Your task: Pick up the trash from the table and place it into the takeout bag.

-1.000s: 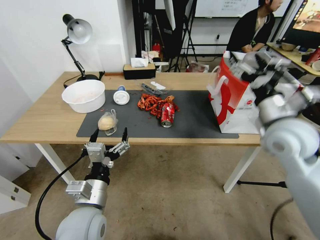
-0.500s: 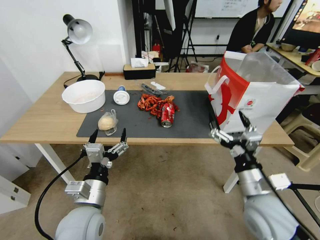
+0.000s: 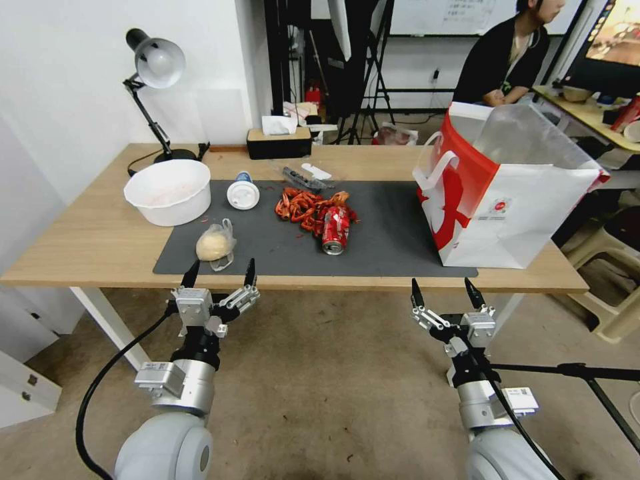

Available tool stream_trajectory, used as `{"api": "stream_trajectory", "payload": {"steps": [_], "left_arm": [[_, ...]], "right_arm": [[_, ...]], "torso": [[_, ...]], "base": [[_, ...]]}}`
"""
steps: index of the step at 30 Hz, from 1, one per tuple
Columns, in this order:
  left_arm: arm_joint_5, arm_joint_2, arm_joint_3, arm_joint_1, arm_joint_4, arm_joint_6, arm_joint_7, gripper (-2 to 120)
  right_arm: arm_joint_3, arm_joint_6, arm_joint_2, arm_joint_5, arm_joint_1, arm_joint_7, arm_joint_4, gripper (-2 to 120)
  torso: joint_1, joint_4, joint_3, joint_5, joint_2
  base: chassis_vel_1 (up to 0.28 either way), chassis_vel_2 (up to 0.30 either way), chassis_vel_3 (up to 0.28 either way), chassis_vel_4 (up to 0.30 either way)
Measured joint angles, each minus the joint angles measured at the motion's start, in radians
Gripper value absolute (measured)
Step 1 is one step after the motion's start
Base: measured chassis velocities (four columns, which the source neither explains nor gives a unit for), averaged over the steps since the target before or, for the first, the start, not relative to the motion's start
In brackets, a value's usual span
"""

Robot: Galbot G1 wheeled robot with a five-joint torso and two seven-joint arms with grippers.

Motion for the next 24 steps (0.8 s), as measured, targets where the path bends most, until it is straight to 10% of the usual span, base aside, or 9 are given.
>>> {"api": "stream_trajectory", "payload": {"steps": [24], "left_arm": [[0.02,-0.009,0.0,0.009,-0.003,0.0,0.004,100]], "right_arm": [[-0.323,-0.326,-0.064,0.311,0.553,0.207,-0.106,100]], "torso": [[0.0,0.0003,0.0,0.0,0.0]], "base": [[0.0,0.0,0.0,0.0]]}}
